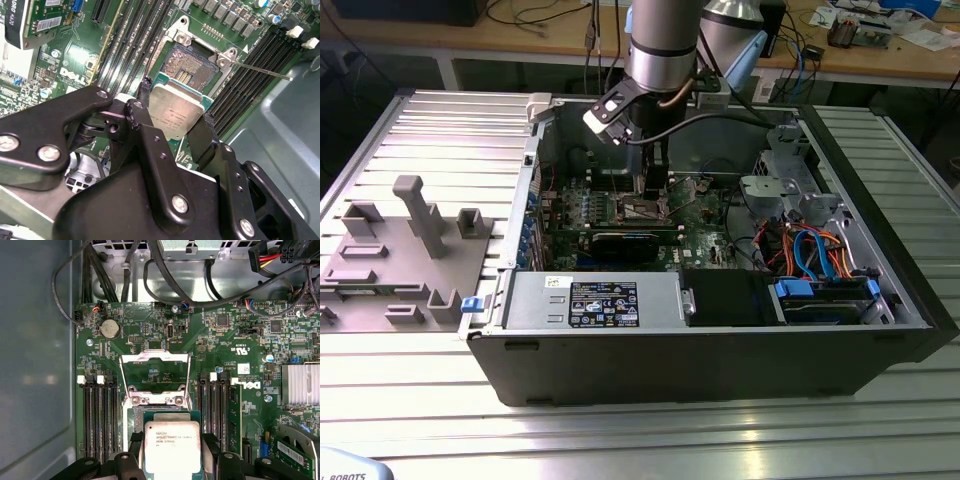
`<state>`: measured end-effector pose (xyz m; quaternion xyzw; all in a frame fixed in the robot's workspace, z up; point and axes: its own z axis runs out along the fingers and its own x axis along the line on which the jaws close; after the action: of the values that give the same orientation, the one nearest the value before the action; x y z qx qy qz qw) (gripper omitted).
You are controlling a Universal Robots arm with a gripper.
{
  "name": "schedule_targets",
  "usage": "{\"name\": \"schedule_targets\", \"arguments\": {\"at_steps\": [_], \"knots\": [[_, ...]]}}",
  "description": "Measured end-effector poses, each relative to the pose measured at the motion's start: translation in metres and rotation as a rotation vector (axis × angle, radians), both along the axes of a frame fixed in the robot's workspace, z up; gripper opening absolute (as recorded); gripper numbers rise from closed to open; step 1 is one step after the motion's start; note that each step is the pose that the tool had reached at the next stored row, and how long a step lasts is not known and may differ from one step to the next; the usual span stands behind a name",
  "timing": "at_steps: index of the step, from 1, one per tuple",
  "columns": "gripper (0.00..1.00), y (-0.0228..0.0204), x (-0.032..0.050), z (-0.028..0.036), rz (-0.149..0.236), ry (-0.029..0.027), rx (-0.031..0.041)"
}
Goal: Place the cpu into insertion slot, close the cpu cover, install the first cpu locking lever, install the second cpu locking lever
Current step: 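Place the cpu into insertion slot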
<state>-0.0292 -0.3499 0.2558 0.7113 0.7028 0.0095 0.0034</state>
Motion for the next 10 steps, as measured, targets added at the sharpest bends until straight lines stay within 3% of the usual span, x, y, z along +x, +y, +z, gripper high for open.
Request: {"name": "schedule_targets", "arguments": {"at_steps": [10], "knots": [[0.54, 0.0000, 0.0000, -0.0037, 0.001, 0.0000, -0.0001]]}}
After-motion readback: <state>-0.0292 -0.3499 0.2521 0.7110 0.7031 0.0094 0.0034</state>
